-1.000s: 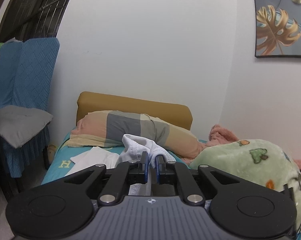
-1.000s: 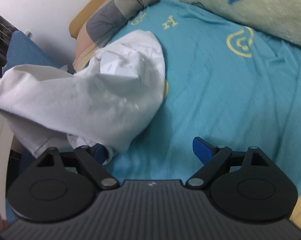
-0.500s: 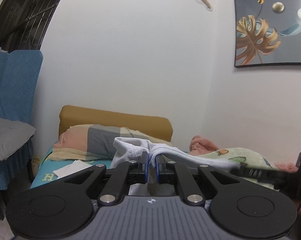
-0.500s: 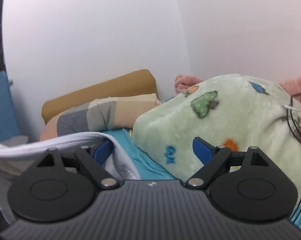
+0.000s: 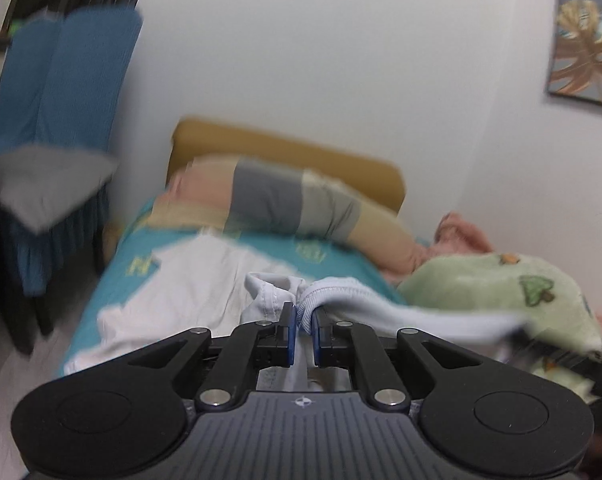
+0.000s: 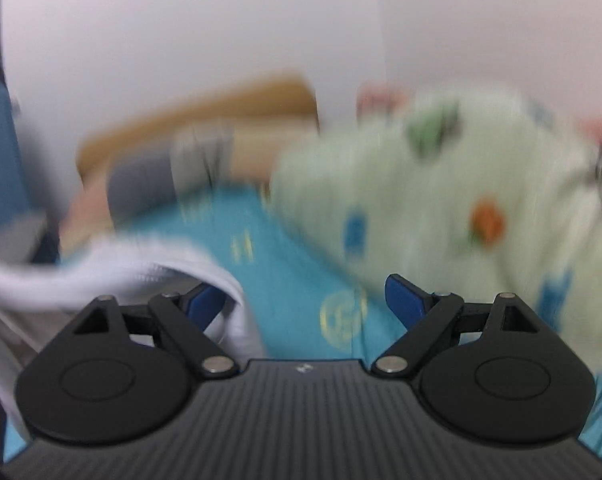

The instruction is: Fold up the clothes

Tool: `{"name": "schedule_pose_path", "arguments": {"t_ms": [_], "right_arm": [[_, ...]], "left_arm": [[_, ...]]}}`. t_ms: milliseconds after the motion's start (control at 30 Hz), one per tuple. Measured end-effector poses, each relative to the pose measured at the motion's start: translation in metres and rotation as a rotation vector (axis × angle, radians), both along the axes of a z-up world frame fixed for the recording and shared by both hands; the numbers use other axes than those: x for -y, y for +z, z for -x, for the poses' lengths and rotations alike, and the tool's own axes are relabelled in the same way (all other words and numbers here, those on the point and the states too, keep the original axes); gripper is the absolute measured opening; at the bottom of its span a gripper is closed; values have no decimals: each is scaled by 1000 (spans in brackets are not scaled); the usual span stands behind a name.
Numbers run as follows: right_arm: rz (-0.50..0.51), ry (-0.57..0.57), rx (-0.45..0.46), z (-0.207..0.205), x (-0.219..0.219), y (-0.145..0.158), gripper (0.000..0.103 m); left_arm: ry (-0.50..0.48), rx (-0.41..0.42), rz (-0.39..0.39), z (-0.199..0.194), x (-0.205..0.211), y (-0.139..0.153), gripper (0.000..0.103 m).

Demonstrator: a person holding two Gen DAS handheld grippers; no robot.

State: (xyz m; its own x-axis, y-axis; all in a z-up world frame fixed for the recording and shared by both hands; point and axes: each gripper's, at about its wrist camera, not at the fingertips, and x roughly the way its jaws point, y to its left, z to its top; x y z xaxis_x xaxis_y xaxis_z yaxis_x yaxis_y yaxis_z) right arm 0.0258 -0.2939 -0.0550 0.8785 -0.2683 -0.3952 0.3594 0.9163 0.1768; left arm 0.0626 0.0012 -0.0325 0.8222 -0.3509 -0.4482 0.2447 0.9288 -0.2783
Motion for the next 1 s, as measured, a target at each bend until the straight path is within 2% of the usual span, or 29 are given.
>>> {"name": "schedule_pose_path", "arguments": {"t_ms": [67, 133, 200, 267, 367, 467, 633, 733, 833, 900, 1000], "right_arm": [[-7, 39, 69, 4, 1, 12, 88], [-2, 70, 103, 7, -1, 19, 88], [22, 94, 119, 8, -5, 24, 88], [43, 117, 124, 9, -10, 25, 88], [45, 145, 117, 9, -16, 21, 88], [37, 163, 108, 8, -20, 21, 88], [26, 183, 114, 10, -22, 22, 88], [28, 187, 137, 14, -23, 26, 88], [23, 192, 125, 13, -23, 25, 88], [4, 190, 86, 8, -20, 20, 88], [-28, 175, 5, 0, -13, 8, 88]], "left_arm": [[-4, -50, 5, -8, -3, -8, 11], [-11, -43, -41, -6, 0, -7, 18], [-19, -36, -86, -3, 3, -6, 28], [-27, -29, -131, 0, 5, -5, 51], [-38, -19, -199, 4, 10, -4, 74], [-83, 56, -298, 18, 25, -2, 84], [-178, 178, -482, 37, 63, -11, 87], [-177, 229, -541, 41, 79, -21, 87], [-100, 218, -544, 30, 83, -27, 87], [-54, 194, -550, 19, 78, -29, 87], [-14, 131, -501, 8, 62, -27, 87]]}}
